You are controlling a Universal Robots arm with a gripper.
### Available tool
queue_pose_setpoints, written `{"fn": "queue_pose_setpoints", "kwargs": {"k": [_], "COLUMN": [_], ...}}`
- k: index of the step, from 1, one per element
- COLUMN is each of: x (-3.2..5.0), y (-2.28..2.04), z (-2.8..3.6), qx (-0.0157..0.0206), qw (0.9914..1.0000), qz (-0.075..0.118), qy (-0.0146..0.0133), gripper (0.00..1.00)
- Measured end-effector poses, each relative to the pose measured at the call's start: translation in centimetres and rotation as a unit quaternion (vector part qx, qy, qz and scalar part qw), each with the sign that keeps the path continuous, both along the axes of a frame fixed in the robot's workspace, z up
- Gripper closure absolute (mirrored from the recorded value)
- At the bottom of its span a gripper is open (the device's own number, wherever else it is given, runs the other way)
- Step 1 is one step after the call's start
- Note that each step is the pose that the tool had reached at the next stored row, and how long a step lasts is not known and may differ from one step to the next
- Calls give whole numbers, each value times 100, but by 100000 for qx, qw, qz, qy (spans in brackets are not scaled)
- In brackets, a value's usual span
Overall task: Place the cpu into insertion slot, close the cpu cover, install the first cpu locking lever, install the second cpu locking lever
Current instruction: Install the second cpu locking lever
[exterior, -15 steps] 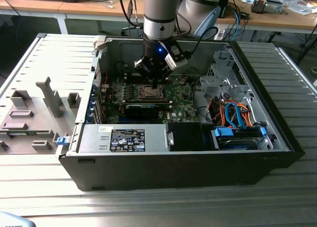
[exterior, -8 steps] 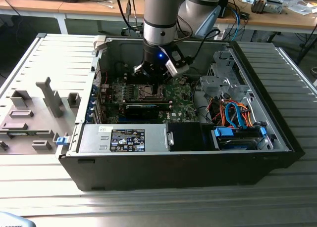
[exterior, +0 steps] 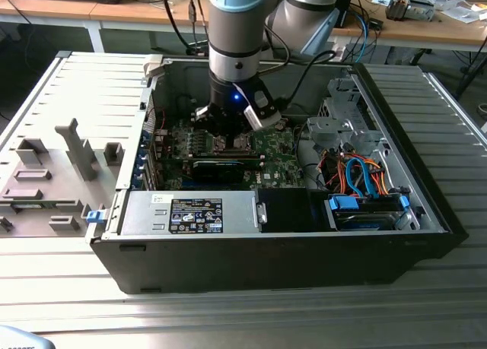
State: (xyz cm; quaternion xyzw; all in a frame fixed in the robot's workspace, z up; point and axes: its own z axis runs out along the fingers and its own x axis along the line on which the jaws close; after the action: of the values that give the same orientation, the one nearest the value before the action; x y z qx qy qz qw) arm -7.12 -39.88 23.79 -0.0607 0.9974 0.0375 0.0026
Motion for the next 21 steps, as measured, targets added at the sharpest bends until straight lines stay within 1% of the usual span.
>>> {"fn": "queue_pose_setpoints", "kwargs": {"k": [1, 3, 5, 7, 8, 13, 14, 15, 21], "x": [-22, -63, -138, -189, -223, -265, -273, -291, -349], "y": [-16, -28, -28, -28, -28, -27, -26, -24, -9], "z": [-6, -28, -66, -89, -107, -167, -177, -198, -270], "qx": [21, 95, 403, 603, 796, 1317, 1370, 1489, 1647], "qw": [100000, 100000, 99999, 99997, 99995, 99972, 99966, 99948, 99892], "qz": [2, 51, 312, 463, 583, 1972, 2231, 2870, 4346], "qy": [-4, -4, -3, -1, 2, 7, 9, 17, 34], "gripper": [89, 89, 89, 89, 89, 89, 89, 89, 89]}}
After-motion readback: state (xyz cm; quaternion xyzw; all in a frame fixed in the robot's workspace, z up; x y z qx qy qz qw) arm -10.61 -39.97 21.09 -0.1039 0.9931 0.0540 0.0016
